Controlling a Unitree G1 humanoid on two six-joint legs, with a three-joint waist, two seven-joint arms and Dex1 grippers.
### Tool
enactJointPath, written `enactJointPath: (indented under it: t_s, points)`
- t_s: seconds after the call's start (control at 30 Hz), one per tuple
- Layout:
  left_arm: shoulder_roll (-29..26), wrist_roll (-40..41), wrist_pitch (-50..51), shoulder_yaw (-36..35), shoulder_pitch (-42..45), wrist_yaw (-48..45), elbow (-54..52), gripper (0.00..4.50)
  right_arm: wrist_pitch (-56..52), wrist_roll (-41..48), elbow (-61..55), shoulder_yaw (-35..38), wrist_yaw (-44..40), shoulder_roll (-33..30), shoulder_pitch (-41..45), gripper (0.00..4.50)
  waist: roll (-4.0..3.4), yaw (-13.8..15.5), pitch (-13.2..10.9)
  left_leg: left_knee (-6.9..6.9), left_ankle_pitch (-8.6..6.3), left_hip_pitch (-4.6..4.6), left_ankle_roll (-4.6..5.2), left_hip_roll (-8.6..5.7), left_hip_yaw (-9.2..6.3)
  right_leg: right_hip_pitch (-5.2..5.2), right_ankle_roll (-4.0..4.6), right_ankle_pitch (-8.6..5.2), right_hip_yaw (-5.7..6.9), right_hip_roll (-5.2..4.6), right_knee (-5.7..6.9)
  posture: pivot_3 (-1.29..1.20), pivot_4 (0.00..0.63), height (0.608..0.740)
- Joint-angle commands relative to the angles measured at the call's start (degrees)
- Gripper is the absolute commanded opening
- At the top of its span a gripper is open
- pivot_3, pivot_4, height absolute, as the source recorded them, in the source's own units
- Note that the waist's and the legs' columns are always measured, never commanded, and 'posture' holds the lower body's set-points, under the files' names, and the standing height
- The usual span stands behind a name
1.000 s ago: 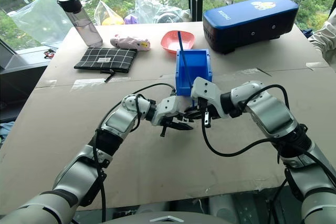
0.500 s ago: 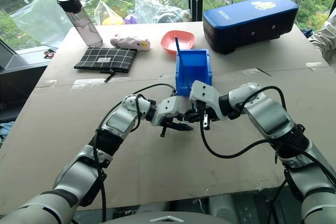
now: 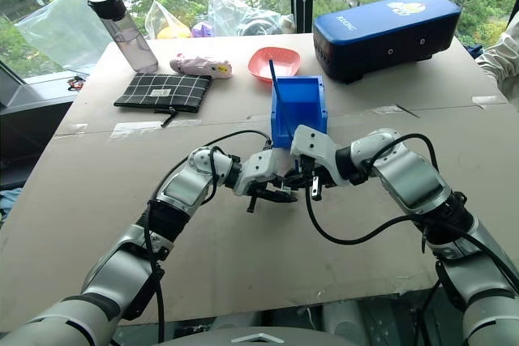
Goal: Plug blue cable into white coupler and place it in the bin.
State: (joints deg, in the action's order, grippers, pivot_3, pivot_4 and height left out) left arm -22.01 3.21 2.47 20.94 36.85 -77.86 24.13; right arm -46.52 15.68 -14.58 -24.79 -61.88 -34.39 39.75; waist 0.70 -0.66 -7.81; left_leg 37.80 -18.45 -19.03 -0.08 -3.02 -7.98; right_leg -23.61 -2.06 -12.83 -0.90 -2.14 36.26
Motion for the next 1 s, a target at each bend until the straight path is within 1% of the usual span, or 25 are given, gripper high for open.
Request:
enactJointPath:
  t_s: [0.03, 0.47, 0.6, 0.8, 0.87, 0.97, 1.0]
  points:
    - [0.6, 0.7, -0.3, 0.1, 0.5, -0.1, -3.1, 0.61, -1.0, -0.7, -0.6, -1.5, 0.8, 0.9, 1.1, 0.0, 0.0, 0.0, 0.0, 0.0, 0.0, 0.0, 0.0, 0.0, 0.0, 0.0, 0.0, 0.0, 0.0, 0.0, 0.0, 0.0, 0.15, 0.74]
    - [0.9, 0.8, 0.0, -0.1, 0.2, 0.1, -3.3, 0.61, -2.5, -1.6, -1.2, -3.4, 1.7, 1.2, 1.9, 0.0, 0.0, 0.1, 0.0, 0.0, 0.0, -0.01, 0.0, -0.01, -0.01, 0.0, 0.0, 0.0, 0.01, -0.01, 0.0, 0.0, 0.15, 0.74]
    - [1.1, 0.8, 0.3, 0.0, 0.0, 0.3, -3.5, 0.61, -1.0, -4.1, 0.3, -6.5, 2.8, 1.8, 0.1, 0.0, 0.0, 0.0, 0.0, 0.0, 0.0, 0.0, 0.0, -0.01, -0.01, 0.0, 0.0, 0.0, 0.01, -0.01, 0.0, 0.0, 0.15, 0.74]
    - [1.2, 0.6, 0.6, 0.2, -0.3, 0.5, -3.8, 0.61, 0.1, -5.9, 3.1, -8.1, 4.1, 3.5, -2.5, 0.0, 0.04, 0.0, 0.2, 0.0, 0.0, 0.05, 0.0, -0.01, -0.01, 0.03, 0.0, 0.0, 0.0, 0.0, 0.03, 0.0, 0.15, 0.74]
    - [1.3, 0.5, 0.4, 0.2, -0.4, 0.8, -3.7, 0.61, 0.5, -6.1, 3.5, -8.0, 4.3, 4.0, -3.1, 0.0, 0.05, -0.1, 0.3, -0.01, 0.0, 0.07, 0.0, 0.0, -0.01, 0.03, 0.0, 0.0, 0.0, 0.01, 0.03, 0.0, 0.15, 0.74]
    - [1.1, 1.8, 1.7, -0.5, -0.7, -0.1, -4.5, 0.61, 1.1, -5.4, 2.8, -5.9, 4.7, 4.5, -4.0, 0.0, 0.04, -0.1, 0.4, -0.01, 0.0, 0.1, 0.0, 0.0, 0.0, 0.04, 0.0, 0.0, -0.02, 0.02, 0.05, 0.0, 0.15, 0.74]
    - [0.7, 3.5, 4.4, -1.6, -1.0, -0.4, -6.2, 1.11, 1.6, -3.1, 1.2, -2.5, 5.0, 5.3, -4.7, 0.0, 0.05, -0.1, 0.4, -0.01, 0.0, 0.1, 0.0, 0.0, 0.0, 0.04, 0.0, 0.0, -0.02, 0.02, 0.06, 0.0, 0.15, 0.74]
